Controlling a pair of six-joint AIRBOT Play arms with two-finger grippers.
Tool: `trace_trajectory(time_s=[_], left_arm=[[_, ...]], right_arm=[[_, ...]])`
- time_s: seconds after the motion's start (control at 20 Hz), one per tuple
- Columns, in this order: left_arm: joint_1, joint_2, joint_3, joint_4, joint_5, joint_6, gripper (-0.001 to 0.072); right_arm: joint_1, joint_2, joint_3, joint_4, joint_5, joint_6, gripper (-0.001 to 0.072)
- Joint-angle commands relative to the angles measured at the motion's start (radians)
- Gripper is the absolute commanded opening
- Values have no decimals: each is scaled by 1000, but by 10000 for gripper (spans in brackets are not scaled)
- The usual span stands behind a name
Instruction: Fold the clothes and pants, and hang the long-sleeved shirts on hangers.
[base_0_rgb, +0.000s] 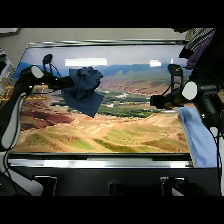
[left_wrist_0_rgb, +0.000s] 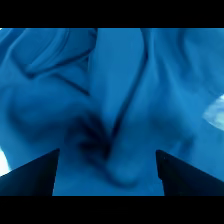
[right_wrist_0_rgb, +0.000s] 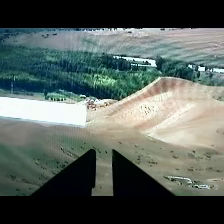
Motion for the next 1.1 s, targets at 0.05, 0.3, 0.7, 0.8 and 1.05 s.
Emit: trace_trajectory(time_s=[0.05,0.3,0.7,0.8,1.05], left_arm=[[-42,-196,128,27,109,-4,720],[-48,-192,134,14,33,10,22],[-216,50,153,-105,-394,60,9],[-332,101,153,-109,-430,20,9],[-652,72,152,-105,-397,-108,10]], right_arm=[[1,0,1,-1,3,-1,161],[1,0,1,-1,3,0,162],[1,7,1,-49,322,6,129],[1,26,1,-53,423,-40,107],[1,113,1,-80,597,-72,110]])
